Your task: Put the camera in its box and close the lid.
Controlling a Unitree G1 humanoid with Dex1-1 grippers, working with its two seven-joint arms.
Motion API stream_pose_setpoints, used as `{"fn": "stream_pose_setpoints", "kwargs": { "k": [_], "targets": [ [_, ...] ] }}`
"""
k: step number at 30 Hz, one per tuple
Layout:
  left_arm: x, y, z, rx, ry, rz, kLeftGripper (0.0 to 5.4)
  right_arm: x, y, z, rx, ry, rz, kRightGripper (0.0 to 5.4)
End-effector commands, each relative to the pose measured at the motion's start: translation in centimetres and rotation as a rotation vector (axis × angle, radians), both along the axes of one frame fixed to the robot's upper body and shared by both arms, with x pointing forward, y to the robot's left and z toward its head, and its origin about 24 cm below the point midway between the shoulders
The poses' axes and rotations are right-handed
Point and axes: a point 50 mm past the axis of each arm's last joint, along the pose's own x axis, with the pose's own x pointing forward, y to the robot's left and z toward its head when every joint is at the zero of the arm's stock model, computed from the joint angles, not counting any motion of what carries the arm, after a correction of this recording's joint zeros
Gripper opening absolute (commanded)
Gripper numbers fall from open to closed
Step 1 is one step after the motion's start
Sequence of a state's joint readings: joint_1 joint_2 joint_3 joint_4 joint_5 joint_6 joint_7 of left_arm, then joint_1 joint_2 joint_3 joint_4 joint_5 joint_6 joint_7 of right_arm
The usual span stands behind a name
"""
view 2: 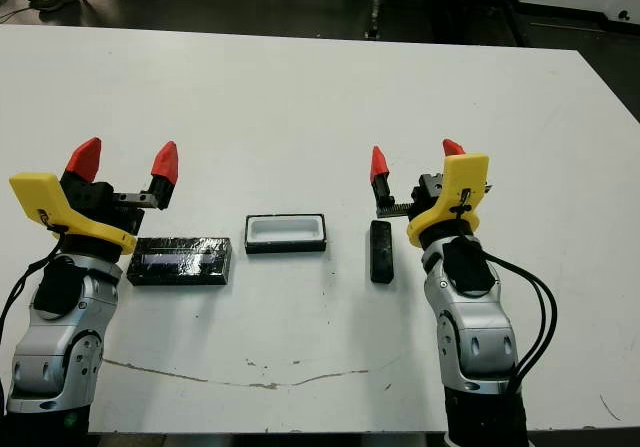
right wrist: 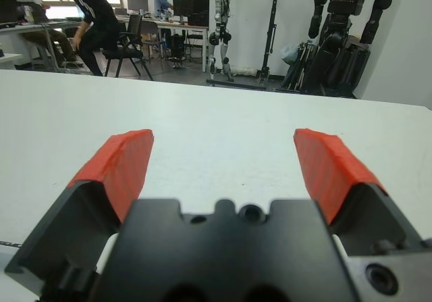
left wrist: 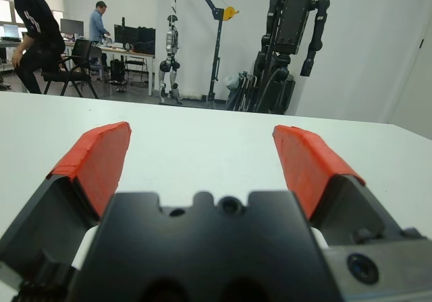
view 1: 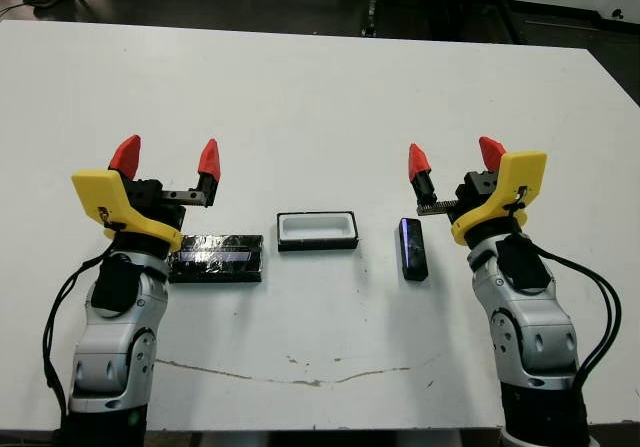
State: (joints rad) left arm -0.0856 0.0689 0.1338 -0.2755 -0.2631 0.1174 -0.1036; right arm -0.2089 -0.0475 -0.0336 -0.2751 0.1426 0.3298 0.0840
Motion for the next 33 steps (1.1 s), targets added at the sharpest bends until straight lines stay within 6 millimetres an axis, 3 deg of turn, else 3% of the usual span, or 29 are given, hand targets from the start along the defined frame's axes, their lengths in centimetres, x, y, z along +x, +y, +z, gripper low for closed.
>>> {"fn": "stream_pose_setpoints", "kwargs": {
  "k": [1,11,22,33],
  "targets": [
    [0.0,0.0,-0.2,0.015,0.014,0.01,5.39,0.0,-0.3,-0.3,-0.015,0.008,-0.005,5.4],
    [0.0,0.0,-0.3,0.002,0.031,0.007,5.39,-0.4,0.3,-0.4,-0.007,0.028,-0.033,5.4],
    [0.1,-0.1,-0.2,0.0,0.036,-0.003,5.39,-4.8,3.6,-0.8,0.041,0.048,-0.02,5.4],
    [0.1,-0.2,-0.2,-0.003,0.045,-0.004,5.39,-6.6,3.9,-1.2,0.017,0.123,-0.03,5.4]
  ]
}}
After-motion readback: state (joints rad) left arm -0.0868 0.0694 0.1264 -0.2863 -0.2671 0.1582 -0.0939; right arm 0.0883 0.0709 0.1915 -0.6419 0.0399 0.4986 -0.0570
